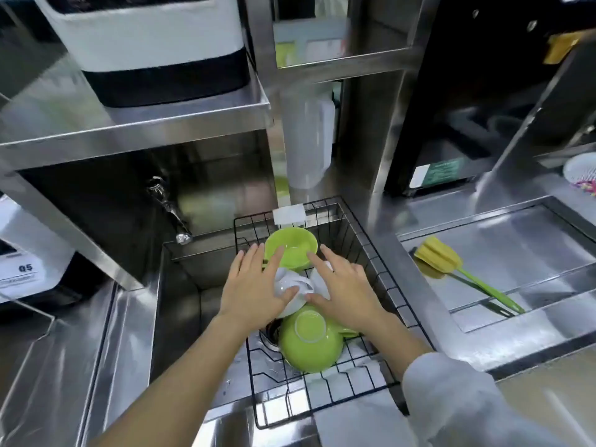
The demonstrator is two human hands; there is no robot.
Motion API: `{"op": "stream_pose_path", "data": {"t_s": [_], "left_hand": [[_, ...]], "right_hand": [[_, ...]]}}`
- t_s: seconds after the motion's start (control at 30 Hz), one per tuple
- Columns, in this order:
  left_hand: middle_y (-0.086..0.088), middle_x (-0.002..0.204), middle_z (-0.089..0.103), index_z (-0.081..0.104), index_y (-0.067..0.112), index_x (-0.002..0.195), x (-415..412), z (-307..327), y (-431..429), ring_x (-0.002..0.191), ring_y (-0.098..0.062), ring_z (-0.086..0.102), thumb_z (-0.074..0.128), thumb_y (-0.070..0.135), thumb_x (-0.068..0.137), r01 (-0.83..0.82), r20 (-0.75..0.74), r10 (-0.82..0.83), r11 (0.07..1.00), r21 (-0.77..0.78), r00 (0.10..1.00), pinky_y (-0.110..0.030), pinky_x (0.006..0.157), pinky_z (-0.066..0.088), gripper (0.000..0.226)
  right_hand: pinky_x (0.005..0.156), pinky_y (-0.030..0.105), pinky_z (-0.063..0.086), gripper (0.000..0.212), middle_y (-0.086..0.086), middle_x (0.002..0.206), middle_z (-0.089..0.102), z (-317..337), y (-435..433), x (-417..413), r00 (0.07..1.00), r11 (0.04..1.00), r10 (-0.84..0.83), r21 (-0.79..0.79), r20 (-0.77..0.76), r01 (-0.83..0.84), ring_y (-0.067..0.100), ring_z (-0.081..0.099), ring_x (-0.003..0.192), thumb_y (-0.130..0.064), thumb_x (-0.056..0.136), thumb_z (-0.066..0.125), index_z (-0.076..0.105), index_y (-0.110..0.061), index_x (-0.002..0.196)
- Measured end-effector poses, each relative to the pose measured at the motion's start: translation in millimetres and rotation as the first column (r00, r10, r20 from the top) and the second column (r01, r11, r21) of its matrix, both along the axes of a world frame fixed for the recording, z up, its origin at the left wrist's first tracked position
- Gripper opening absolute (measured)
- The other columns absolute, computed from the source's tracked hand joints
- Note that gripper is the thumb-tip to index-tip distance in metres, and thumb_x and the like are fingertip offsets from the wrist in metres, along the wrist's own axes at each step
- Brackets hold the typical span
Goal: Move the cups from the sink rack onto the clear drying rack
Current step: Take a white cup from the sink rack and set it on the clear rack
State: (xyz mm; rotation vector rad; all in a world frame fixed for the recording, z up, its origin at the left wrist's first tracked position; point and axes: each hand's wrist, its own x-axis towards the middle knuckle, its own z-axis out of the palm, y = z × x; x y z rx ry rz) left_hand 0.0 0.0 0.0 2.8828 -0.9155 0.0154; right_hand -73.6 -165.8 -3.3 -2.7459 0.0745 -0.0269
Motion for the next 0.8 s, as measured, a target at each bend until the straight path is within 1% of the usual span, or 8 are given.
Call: {"op": "stream_pose_path", "data": {"t_s": [0.07, 0.17, 0.27, 0.37, 0.43, 0.53, 0.63, 0.8], "left_hand": [[-0.012, 0.151, 0.03, 0.016, 0.023, 0.145, -2, -4, -1, 0.142, -0.024, 0.015, 0.01, 0.074, 0.065, 0.002, -0.088, 0.008, 0.993, 0.118, 0.996, -0.041, 0.115, 0.001, 0.095], [-0.01, 0.148, 0.033, 0.011, 0.023, 0.145, -2, -12, -1, 0.141, -0.023, 0.016, 0.037, 0.07, 0.078, -0.003, -0.186, 0.037, 0.984, 0.181, 0.982, -0.042, 0.115, -0.003, 0.086], [-0.009, 0.143, 0.04, 0.015, 0.022, 0.144, -1, -12, -3, 0.137, -0.022, 0.024, 0.05, 0.065, 0.077, -0.016, -0.216, 0.052, 0.987, 0.161, 0.975, -0.044, 0.115, -0.002, 0.087], [-0.007, 0.132, 0.05, 0.021, 0.02, 0.141, -3, -11, -5, 0.128, -0.024, 0.036, 0.062, 0.063, 0.069, -0.078, -0.258, 0.092, 0.995, 0.063, 0.962, -0.041, 0.114, 0.003, 0.094], [-0.008, 0.13, 0.052, 0.021, 0.014, 0.14, -4, -10, -6, 0.126, -0.025, 0.039, 0.07, 0.061, 0.062, -0.132, -0.313, 0.117, 0.991, -0.028, 0.943, -0.036, 0.113, 0.006, 0.104], [-0.007, 0.131, 0.052, 0.023, 0.012, 0.139, -9, -3, -4, 0.125, -0.024, 0.04, 0.078, 0.054, 0.058, -0.217, -0.389, 0.132, 0.959, -0.183, 0.912, -0.033, 0.113, 0.011, 0.106], [-0.001, 0.131, 0.049, 0.028, 0.017, 0.136, -15, 9, 3, 0.118, -0.017, 0.039, 0.082, 0.049, 0.055, -0.334, -0.461, 0.144, 0.871, -0.36, 0.875, -0.037, 0.11, 0.024, 0.103], [0.0, 0.131, 0.037, 0.027, 0.02, 0.136, -16, 39, 26, 0.122, -0.024, 0.038, 0.082, 0.046, 0.056, -0.389, -0.471, 0.15, 0.795, -0.466, 0.869, -0.043, 0.104, 0.034, 0.101]], "right_hand": [[0.106, 0.045, 0.025, 0.066, 0.008, 0.153, 0.024, -8, 4, 5, 0.998, 1.0, 0.014, 0.015, -0.066, -0.013, 0.025, 0.024, 0.138, -0.049, 0.085, 0.05, 0.025, -0.022, 0.14], [0.104, 0.044, 0.025, 0.055, 0.008, 0.146, 0.034, -17, 9, 8, 0.99, 1.0, 0.013, -0.004, -0.138, -0.013, 0.028, 0.03, 0.132, -0.042, 0.086, 0.05, 0.037, -0.017, 0.132], [0.095, 0.041, 0.027, 0.039, 0.011, 0.127, 0.049, -19, 10, 11, 0.992, 1.0, -0.021, -0.002, -0.125, 0.021, 0.03, 0.038, 0.119, -0.036, 0.087, 0.05, 0.05, -0.01, 0.116], [0.085, 0.038, 0.031, 0.028, 0.017, 0.113, 0.055, -13, 14, 14, 0.986, 0.988, -0.069, 0.125, -0.152, 0.088, 0.033, 0.046, 0.108, -0.028, 0.092, 0.046, 0.053, -0.003, 0.102], [0.081, 0.035, 0.034, 0.025, 0.023, 0.112, 0.054, -6, 17, 14, 0.982, 0.957, -0.071, 0.267, -0.175, 0.117, 0.034, 0.049, 0.106, -0.019, 0.093, 0.043, 0.051, 0.002, 0.104], [0.084, 0.036, 0.035, 0.023, 0.026, 0.113, 0.052, 0, 18, 10, 0.993, 0.954, -0.027, 0.295, -0.112, 0.059, 0.033, 0.048, 0.104, -0.009, 0.094, 0.04, 0.053, 0.004, 0.107], [0.068, 0.031, 0.027, 0.019, 0.016, 0.093, 0.052, 9, 19, 12, 0.992, 0.905, -0.116, 0.408, -0.043, 0.123, 0.025, 0.044, 0.084, -0.014, 0.093, 0.045, 0.054, 0.002, 0.093], [0.063, 0.03, 0.024, 0.02, -0.004, 0.069, 0.041, 33, 40, 18, 0.978, 0.858, -0.183, 0.502, 0.103, 0.107, 0.024, 0.044, 0.074, -0.016, 0.091, 0.051, 0.047, -0.01, 0.072]]}}
